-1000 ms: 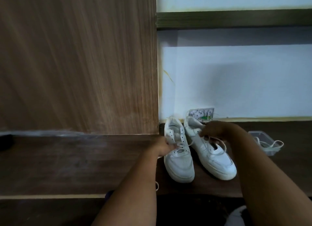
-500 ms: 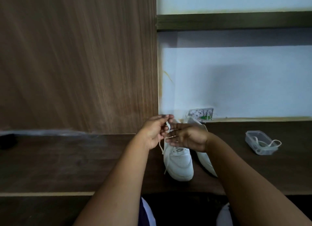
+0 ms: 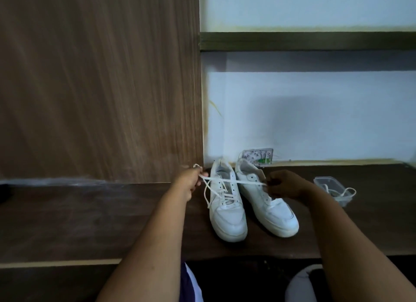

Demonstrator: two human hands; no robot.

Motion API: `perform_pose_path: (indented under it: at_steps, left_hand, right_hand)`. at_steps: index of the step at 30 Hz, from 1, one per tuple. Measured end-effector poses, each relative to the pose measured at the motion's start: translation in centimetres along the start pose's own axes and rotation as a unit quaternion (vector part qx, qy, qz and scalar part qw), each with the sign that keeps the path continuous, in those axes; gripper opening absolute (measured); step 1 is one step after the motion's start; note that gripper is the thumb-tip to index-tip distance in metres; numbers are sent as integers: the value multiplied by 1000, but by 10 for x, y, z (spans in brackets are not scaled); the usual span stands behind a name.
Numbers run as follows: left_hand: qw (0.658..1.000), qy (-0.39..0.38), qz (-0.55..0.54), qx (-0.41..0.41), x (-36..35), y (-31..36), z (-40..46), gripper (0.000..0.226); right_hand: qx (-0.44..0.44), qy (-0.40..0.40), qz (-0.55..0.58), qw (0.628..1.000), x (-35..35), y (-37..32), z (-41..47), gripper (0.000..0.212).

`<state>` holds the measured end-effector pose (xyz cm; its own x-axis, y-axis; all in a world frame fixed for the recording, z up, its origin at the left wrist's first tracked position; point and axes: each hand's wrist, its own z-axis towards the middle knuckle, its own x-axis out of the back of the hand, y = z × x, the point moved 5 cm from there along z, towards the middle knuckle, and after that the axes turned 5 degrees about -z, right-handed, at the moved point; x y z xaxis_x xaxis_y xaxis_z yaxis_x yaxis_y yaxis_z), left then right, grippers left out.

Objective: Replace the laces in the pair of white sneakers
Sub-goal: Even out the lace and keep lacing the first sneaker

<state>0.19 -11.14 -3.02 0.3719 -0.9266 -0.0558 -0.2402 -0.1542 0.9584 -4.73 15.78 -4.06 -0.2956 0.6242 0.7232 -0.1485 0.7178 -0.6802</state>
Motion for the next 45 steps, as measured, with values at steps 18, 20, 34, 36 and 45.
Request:
perform_pose_path:
  at_steps: [18, 20, 34, 36, 45]
  left_hand:
    - [759, -222, 584, 183, -49, -59, -13, 45]
    - [818, -92, 567, 25, -48, -38, 6, 70]
    - [857, -39, 497, -134, -79, -58, 51, 38]
    - [873, -48, 466, -134, -78, -58, 53, 32]
    - [903, -58, 401, -145, -77, -61, 58, 22]
  right_hand:
    - [-69, 246, 200, 946, -11, -12, 17, 9]
    - [-46, 184, 84, 978, -22, -13, 22, 6]
    - [79, 124, -191, 971, -57, -40, 36, 38]
    - [94, 118, -212, 966, -55, -45, 35, 44]
    - [85, 79, -311, 943, -67, -51, 39, 25]
